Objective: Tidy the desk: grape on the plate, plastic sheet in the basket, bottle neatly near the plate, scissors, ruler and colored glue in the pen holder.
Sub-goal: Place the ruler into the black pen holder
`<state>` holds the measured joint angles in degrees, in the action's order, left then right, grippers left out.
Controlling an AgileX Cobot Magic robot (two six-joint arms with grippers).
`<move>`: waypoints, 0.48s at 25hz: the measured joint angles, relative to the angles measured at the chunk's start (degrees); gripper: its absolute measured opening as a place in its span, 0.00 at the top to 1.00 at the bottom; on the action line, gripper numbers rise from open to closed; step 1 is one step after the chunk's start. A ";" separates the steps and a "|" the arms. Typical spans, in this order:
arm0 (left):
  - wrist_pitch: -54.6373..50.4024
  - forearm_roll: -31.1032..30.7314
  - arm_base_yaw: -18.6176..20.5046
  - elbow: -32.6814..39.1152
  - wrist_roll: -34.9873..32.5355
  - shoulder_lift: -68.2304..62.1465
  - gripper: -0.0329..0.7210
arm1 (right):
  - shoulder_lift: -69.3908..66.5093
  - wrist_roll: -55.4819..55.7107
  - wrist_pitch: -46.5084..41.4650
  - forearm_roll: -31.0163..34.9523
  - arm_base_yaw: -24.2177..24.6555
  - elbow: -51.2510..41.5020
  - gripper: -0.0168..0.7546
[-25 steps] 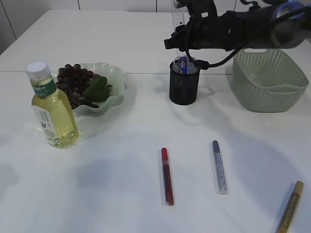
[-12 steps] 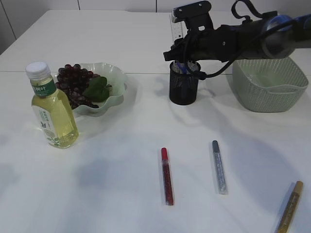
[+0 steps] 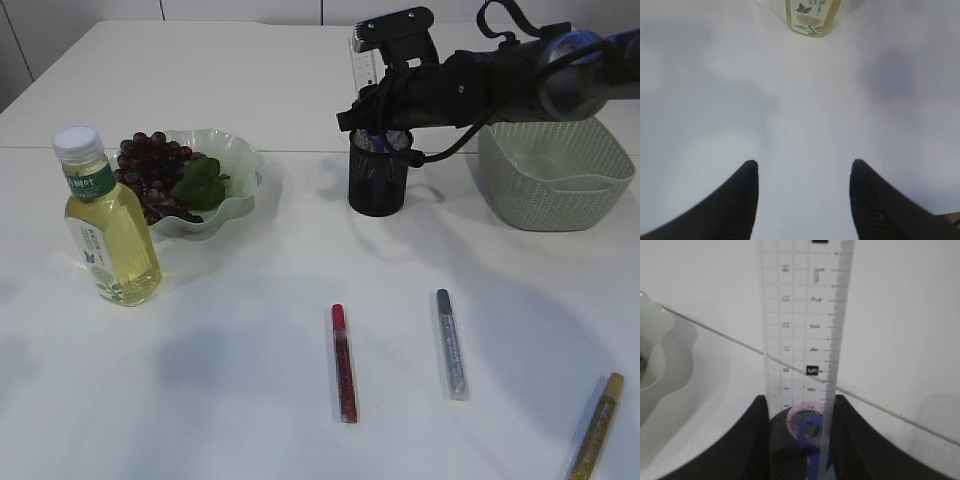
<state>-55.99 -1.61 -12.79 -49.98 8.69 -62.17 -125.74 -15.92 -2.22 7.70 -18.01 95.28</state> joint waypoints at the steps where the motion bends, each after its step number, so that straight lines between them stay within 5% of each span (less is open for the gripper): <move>1: -0.09 0.00 0.00 0.00 0.00 0.00 0.39 | 0.00 -0.08 0.00 0.15 0.00 0.00 0.59; 12: -0.13 0.00 0.00 0.00 0.00 0.00 0.39 | 0.00 -0.08 -1.68 0.60 0.00 0.00 0.52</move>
<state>-56.12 -1.61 -12.79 -49.98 8.69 -62.17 -125.74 -16.00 -3.90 8.30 -18.01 95.28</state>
